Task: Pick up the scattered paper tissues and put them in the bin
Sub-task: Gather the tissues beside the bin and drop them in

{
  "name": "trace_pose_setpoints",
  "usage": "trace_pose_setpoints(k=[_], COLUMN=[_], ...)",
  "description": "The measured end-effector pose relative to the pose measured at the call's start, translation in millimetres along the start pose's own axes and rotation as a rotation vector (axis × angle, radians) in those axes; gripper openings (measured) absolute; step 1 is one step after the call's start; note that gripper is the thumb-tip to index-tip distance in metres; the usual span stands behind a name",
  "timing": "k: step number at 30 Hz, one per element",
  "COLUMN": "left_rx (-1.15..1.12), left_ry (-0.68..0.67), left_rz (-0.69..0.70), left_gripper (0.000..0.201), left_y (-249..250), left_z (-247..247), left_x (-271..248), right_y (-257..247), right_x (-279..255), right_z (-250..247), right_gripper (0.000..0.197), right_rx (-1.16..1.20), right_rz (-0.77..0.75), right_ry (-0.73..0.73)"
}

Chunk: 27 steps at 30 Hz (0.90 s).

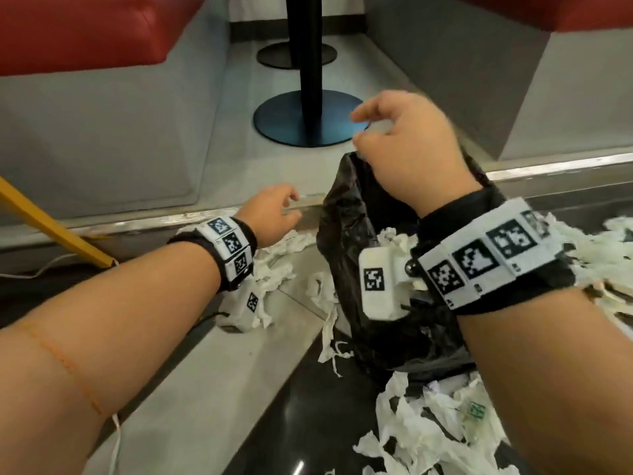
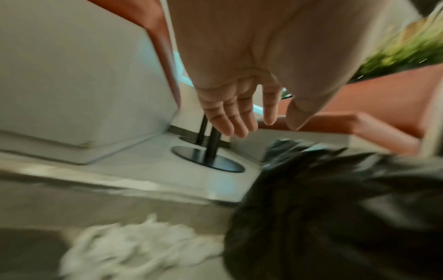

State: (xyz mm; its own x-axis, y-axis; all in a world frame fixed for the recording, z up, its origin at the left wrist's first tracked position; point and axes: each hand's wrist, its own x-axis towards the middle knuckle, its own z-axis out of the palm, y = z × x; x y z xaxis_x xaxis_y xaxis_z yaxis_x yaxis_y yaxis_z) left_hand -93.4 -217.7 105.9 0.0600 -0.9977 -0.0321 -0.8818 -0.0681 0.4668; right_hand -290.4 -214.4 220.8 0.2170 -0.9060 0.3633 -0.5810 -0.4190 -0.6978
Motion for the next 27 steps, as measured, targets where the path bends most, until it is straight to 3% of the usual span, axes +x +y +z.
trace_pose_setpoints(k=[2,7,9,11,14,17,18,21,24,27], left_rx=[0.091,0.161,0.134,0.099,0.072,0.062,0.065,0.167,0.282,0.389], left_ry=[-0.03,-0.133,-0.148,-0.167,-0.169,-0.137,-0.138,-0.194,-0.391,-0.542], left_rz=[-0.081,-0.172,-0.198,-0.235,-0.217,-0.184,-0.181,-0.159,-0.174,-0.172], left_gripper=[0.028,0.02,0.021,0.025,0.031,0.039,0.044,0.062,0.075,0.073], left_y=[-54.2,-133.6,-154.2,-170.3,-181.6,-182.9,-182.0,-175.9,-173.5,-173.1], left_z=[6.0,26.6,37.6,49.3,64.5,78.4,84.6,108.7,137.3,159.0], left_x=[-15.3,-55.6,-68.5,-75.2,-72.5,-57.8,-51.8,-30.7,-20.6,-27.5], right_y=[2.5,76.2,112.6,139.1,155.1,157.7,157.1,150.5,135.5,127.2], right_x=[-15.5,-76.5,-94.2,-105.5,-118.2,-131.4,-137.3,-147.7,-144.8,-137.0], right_z=[54.0,181.9,202.1,215.1,227.6,231.9,232.2,232.1,228.2,221.4], right_gripper=[0.031,0.065,0.084,0.09,0.079,0.037,0.033,0.036,0.049,0.038], right_rx=[-0.037,-0.497,-0.644,-0.708,-0.736,-0.635,-0.609,-0.474,-0.338,-0.207], right_rz=[0.017,0.17,0.207,0.246,0.27,0.31,0.32,0.432,0.486,0.477], right_ry=[-0.183,-0.9,-1.04,-1.108,-1.078,-0.985,-0.967,-0.864,-0.749,-0.588])
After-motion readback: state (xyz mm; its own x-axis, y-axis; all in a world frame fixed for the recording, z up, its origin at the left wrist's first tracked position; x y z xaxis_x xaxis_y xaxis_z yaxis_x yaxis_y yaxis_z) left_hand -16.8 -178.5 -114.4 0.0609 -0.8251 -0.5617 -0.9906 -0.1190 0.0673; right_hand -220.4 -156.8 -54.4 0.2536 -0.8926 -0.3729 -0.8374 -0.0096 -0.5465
